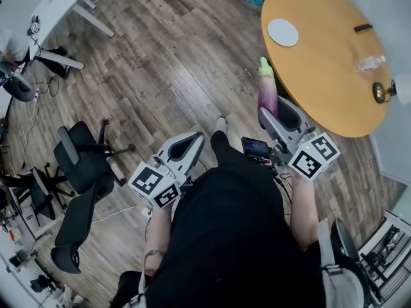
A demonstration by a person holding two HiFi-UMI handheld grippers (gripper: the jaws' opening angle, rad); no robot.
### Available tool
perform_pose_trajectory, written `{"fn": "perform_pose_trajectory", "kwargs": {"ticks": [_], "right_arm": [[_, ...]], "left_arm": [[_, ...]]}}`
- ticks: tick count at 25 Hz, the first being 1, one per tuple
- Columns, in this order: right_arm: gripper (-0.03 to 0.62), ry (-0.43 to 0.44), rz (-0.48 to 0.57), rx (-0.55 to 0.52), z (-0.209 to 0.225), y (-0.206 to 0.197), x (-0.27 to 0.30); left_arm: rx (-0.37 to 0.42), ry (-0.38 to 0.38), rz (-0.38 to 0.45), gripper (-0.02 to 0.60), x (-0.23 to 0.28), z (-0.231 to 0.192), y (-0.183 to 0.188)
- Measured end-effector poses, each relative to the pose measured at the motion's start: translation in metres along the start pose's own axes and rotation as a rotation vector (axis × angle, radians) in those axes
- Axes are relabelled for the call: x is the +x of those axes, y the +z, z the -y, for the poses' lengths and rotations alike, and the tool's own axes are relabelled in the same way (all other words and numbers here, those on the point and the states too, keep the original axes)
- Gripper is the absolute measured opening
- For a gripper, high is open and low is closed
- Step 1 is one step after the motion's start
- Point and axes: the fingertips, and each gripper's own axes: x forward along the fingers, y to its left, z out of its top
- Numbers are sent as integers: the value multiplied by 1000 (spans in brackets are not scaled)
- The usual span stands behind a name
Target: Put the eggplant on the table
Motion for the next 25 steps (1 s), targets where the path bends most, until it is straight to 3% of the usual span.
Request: {"fn": "perform_pose_trajectory", "kwargs": {"ticks": [8, 16, 25], "right_arm": [[221, -60, 49, 24, 48, 31, 36], [221, -119, 79, 33, 90, 50, 54], [221, -161, 64, 58, 100, 50, 77]], "left_arm": [[42, -56, -39, 11, 56, -39, 45], [91, -136, -82, 11, 109, -53, 71], [61, -145, -106, 11, 121, -86, 82]]}}
